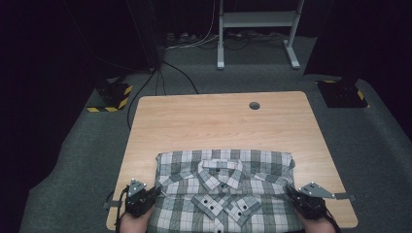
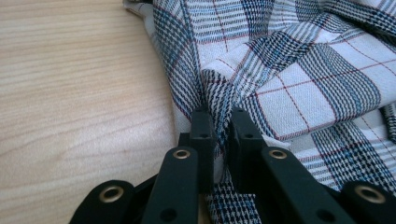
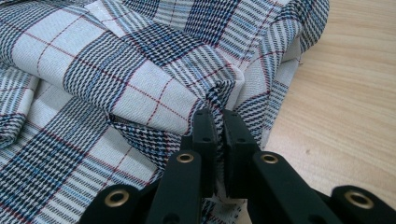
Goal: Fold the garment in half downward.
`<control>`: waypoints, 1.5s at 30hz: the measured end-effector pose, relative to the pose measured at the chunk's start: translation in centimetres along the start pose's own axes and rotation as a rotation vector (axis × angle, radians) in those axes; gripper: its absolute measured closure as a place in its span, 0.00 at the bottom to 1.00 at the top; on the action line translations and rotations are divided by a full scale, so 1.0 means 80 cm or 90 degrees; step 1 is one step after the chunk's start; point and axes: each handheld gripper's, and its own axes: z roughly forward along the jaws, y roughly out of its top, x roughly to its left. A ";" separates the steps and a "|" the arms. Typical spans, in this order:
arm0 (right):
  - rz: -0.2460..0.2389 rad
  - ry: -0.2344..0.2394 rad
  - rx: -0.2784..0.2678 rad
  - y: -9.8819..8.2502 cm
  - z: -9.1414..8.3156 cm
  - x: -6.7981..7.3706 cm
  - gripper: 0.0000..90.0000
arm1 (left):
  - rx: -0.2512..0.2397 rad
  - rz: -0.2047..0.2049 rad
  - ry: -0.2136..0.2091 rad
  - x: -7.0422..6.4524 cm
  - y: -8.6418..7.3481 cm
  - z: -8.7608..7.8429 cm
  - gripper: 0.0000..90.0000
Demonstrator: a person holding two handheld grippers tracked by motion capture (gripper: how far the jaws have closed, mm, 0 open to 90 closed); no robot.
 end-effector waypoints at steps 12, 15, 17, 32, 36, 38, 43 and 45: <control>0.002 -0.014 0.015 0.023 0.023 -0.013 0.94 | -0.004 -0.001 0.024 0.003 0.021 0.023 0.91; 0.000 -0.017 0.019 0.031 0.031 -0.017 0.94 | -0.001 -0.001 0.029 0.006 0.032 0.033 0.91; -0.002 -0.020 0.021 0.036 0.036 -0.020 0.94 | 0.001 -0.001 0.030 0.008 0.037 0.038 0.91; -0.003 -0.031 0.035 0.076 0.080 -0.046 0.94 | 0.012 -0.001 0.043 0.020 0.076 0.076 0.91; -0.001 -0.032 0.036 0.086 0.091 -0.053 0.94 | 0.012 -0.002 0.045 0.025 0.087 0.086 0.91; -0.001 -0.034 0.037 0.091 0.097 -0.057 0.94 | 0.010 -0.006 0.045 0.026 0.090 0.090 0.91; -0.005 -0.042 0.042 0.099 0.106 -0.061 0.94 | 0.005 -0.011 0.045 0.030 0.096 0.098 0.91; -0.006 -0.046 0.045 0.106 0.112 -0.064 0.94 | 0.004 -0.017 0.045 0.033 0.102 0.105 0.91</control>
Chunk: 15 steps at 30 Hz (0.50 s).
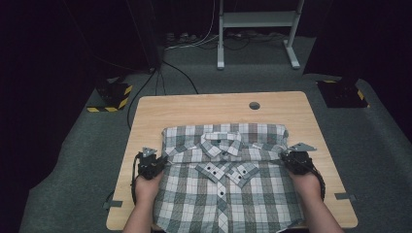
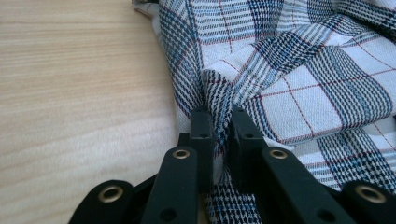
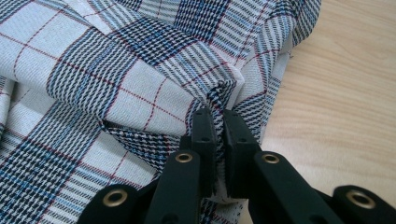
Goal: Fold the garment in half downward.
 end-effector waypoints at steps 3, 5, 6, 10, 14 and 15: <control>0.000 -0.003 0.004 0.006 0.005 -0.002 0.94 | 0.004 0.000 0.002 0.001 0.006 0.005 0.91; 0.001 -0.004 0.006 0.010 0.009 -0.004 0.94 | 0.005 0.000 0.001 0.002 0.008 0.007 0.91; 0.001 -0.004 0.006 0.010 0.009 -0.004 0.94 | 0.005 0.000 0.001 0.002 0.008 0.007 0.91; 0.025 0.007 0.007 0.014 0.012 -0.009 0.94 | 0.008 -0.016 -0.006 0.004 0.010 0.006 0.93; 0.024 0.006 -0.015 0.024 -0.008 -0.011 0.95 | -0.014 -0.031 -0.027 0.008 0.031 -0.017 0.95; 0.020 0.005 -0.031 0.032 -0.018 -0.011 0.95 | -0.024 -0.027 -0.031 0.008 0.040 -0.025 0.95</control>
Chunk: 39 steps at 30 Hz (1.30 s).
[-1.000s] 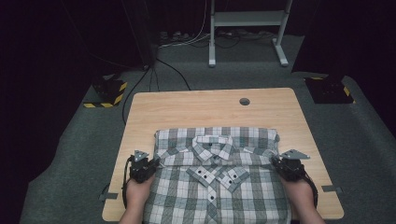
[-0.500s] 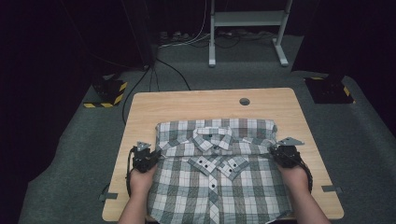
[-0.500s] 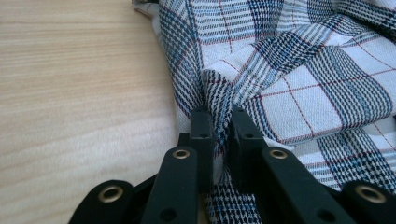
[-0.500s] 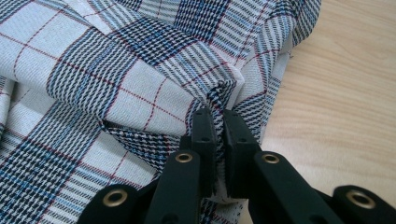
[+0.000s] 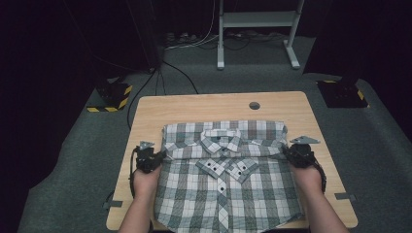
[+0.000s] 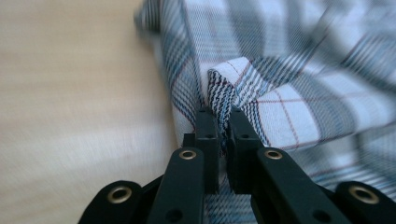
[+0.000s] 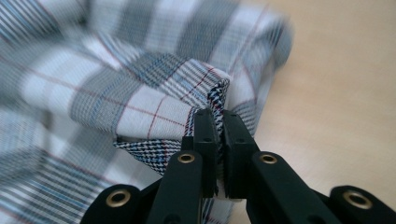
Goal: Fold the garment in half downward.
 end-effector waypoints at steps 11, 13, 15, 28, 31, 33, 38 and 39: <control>-0.054 -0.011 -0.169 0.102 -0.135 -0.001 0.95 | -0.126 0.072 -0.020 -0.034 0.103 -0.125 0.95; -0.055 -0.010 -0.173 0.103 -0.141 -0.001 0.95 | -0.125 0.075 -0.020 -0.035 0.102 -0.128 0.95; -0.058 -0.004 -0.168 0.091 -0.147 0.001 0.95 | -0.113 0.079 -0.025 -0.037 0.084 -0.131 0.95; -0.029 0.047 -0.083 -0.057 -0.117 0.028 0.95 | -0.029 0.038 -0.049 -0.026 -0.055 -0.099 0.94; -0.019 0.053 -0.059 -0.085 -0.110 0.029 0.95 | -0.004 0.018 -0.054 -0.019 -0.088 -0.091 0.93; -0.017 0.049 -0.047 -0.098 -0.107 0.030 0.95 | 0.009 0.012 -0.050 -0.017 -0.103 -0.088 0.93; -0.011 0.055 -0.015 -0.121 -0.097 0.030 0.97 | 0.032 0.020 -0.042 -0.018 -0.122 -0.081 0.92; -0.015 0.054 -0.012 -0.124 -0.096 0.032 0.97 | 0.034 0.025 -0.038 -0.019 -0.124 -0.080 0.92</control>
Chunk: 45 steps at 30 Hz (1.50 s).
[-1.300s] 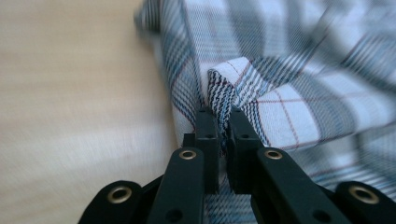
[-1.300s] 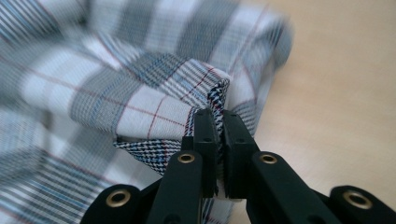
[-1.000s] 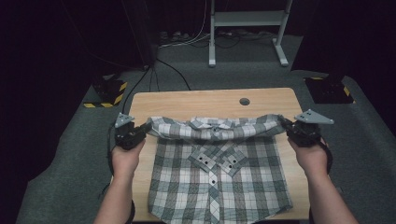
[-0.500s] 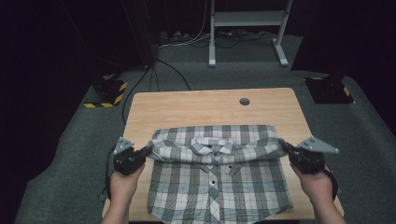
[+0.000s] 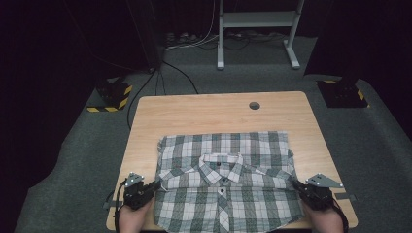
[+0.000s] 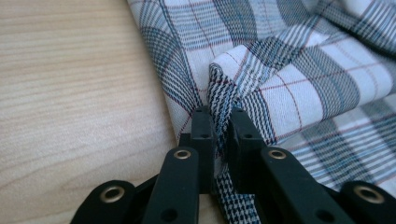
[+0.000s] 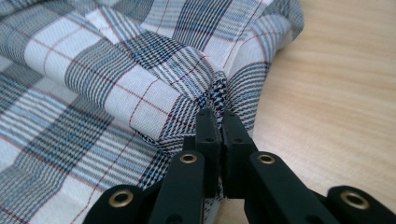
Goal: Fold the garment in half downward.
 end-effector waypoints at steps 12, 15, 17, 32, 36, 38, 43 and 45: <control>-0.008 -0.011 0.012 -0.003 0.016 0.001 0.97 | -0.003 0.020 0.026 0.001 0.001 0.011 0.91; -0.008 -0.012 0.014 0.006 0.025 -0.003 0.97 | -0.003 0.019 0.034 0.004 0.010 0.019 0.91; 0.006 -0.009 0.015 0.012 0.032 -0.007 0.97 | -0.003 0.015 0.037 0.009 0.017 0.025 0.91; -0.001 -0.030 0.031 0.044 0.066 -0.021 0.96 | -0.003 0.007 0.029 0.029 0.047 0.054 0.88; 0.000 -0.033 0.019 0.037 0.060 -0.020 0.96 | -0.015 0.002 0.020 0.027 0.040 0.051 0.89; 0.005 -0.031 0.019 0.037 0.060 -0.020 0.96 | -0.014 0.001 0.021 0.026 0.040 0.050 0.89; -0.003 -0.021 0.004 0.044 0.046 -0.020 0.86 | -0.002 0.003 0.020 0.018 0.049 0.039 0.74; -0.009 -0.017 -0.014 0.048 0.035 -0.020 0.81 | -0.009 0.008 0.017 0.016 0.054 0.033 0.66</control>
